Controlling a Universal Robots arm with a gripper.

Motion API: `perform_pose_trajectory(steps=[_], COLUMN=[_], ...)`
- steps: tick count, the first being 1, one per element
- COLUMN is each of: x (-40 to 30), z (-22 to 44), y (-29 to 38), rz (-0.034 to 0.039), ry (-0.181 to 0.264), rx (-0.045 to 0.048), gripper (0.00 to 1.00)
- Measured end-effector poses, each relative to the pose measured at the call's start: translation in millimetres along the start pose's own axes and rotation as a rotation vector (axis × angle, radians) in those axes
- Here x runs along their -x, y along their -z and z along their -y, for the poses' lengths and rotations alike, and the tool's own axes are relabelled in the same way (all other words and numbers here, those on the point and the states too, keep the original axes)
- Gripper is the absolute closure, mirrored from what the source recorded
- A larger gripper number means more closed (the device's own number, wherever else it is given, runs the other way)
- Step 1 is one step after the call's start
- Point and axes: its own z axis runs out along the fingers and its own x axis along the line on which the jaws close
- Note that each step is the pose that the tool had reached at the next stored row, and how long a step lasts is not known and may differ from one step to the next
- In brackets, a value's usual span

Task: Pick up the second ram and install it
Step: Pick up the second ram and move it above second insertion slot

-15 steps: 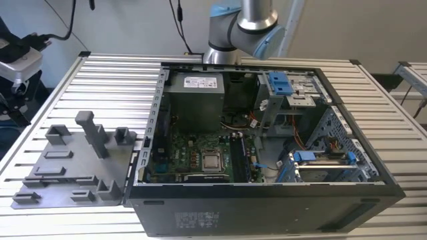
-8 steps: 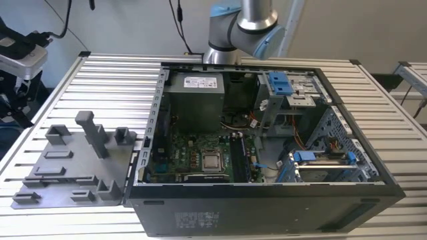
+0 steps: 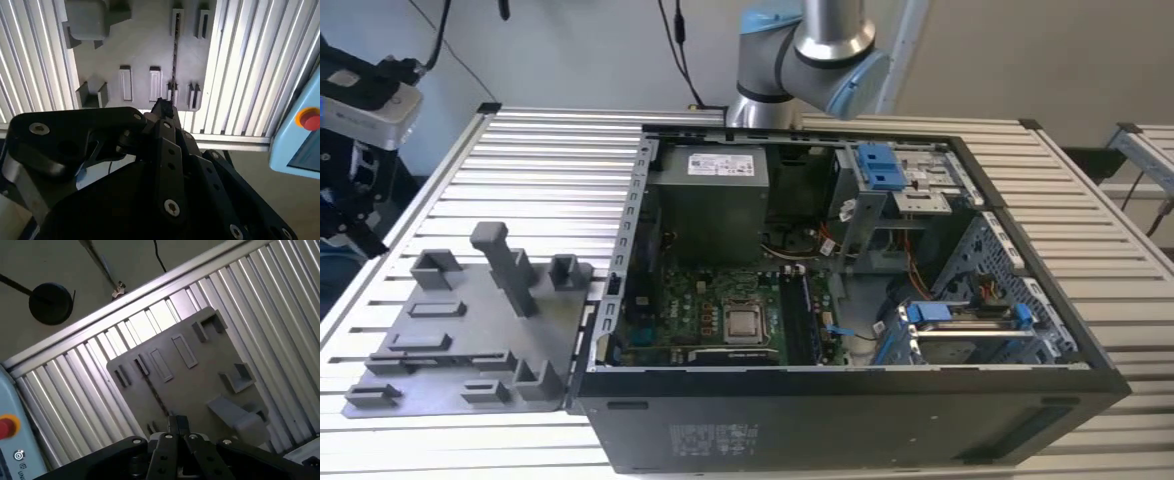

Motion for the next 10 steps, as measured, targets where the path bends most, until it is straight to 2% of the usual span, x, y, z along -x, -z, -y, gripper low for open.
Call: perform_pose_trajectory(steps=[10], x=[-0.1], z=[0.2], y=[-1.1], rz=[-0.0062], ry=[0.183], rx=[0.0037], gripper=[0.89])
